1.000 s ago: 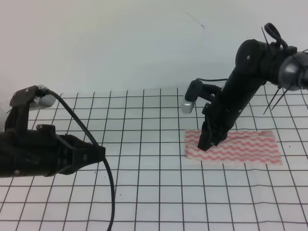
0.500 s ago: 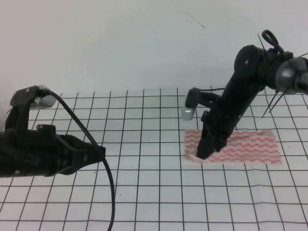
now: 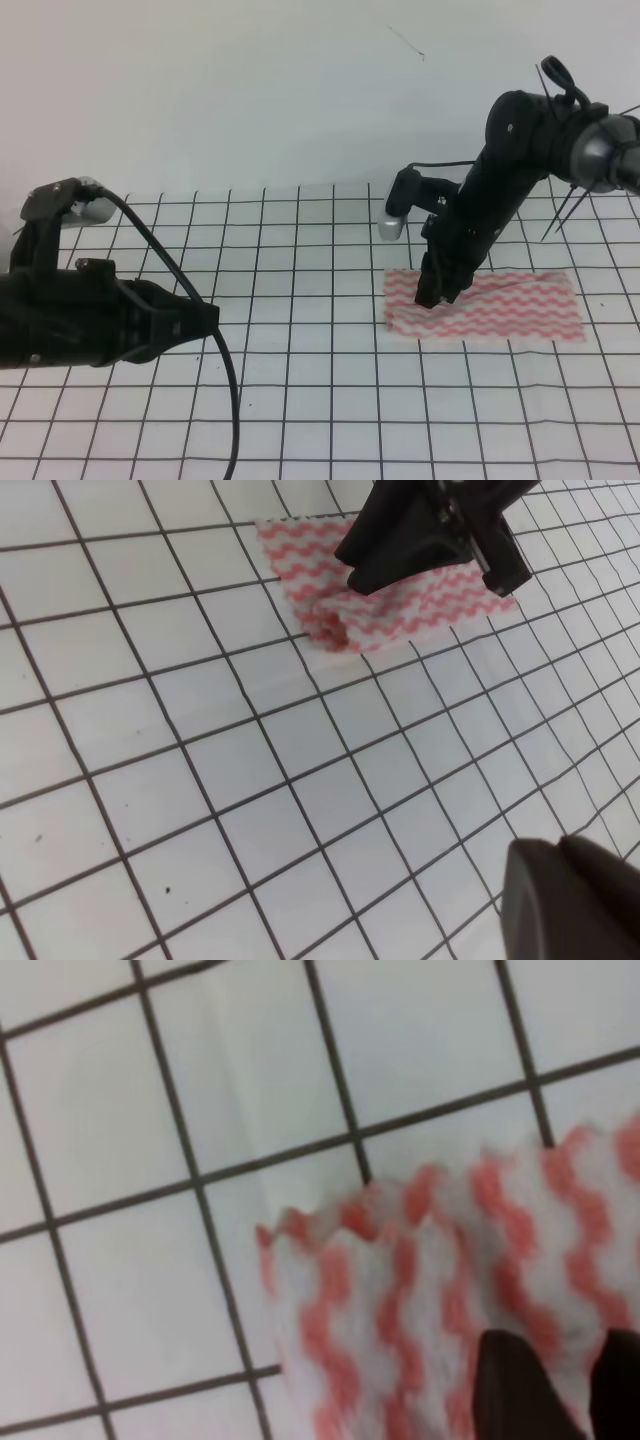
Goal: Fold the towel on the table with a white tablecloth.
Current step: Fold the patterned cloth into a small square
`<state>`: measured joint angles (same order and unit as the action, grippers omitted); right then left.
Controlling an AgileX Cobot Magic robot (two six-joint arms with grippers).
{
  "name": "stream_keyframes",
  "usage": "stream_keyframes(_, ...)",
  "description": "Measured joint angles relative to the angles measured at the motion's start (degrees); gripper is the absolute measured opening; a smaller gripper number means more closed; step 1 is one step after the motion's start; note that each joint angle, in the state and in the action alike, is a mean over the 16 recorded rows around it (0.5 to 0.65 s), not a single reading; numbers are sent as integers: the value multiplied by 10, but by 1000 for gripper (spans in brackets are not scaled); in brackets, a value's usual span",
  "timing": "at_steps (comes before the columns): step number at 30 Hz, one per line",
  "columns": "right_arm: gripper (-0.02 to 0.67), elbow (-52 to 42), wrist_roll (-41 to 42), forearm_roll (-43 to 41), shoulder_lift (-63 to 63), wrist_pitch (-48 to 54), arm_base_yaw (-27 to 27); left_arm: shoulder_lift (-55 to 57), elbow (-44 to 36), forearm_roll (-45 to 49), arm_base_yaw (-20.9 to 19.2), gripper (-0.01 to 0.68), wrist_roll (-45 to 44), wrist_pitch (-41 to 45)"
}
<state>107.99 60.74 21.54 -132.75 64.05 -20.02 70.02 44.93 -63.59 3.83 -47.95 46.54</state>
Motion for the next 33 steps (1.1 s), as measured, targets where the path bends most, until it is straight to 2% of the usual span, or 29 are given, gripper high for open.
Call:
stream_keyframes(7, 175, 1, 0, -9, -12, -4, 0, 0, 0, 0, 0, -1, 0, 0)
stream_keyframes(23, 13, 29, 12, -9, -16, 11, 0, 0, 0, 0, 0, -1, -3, -4)
stream_keyframes(33, 2, 50, 9, -8, -16, -32, 0, 0, 0, 0, 0, -1, -3, -3)
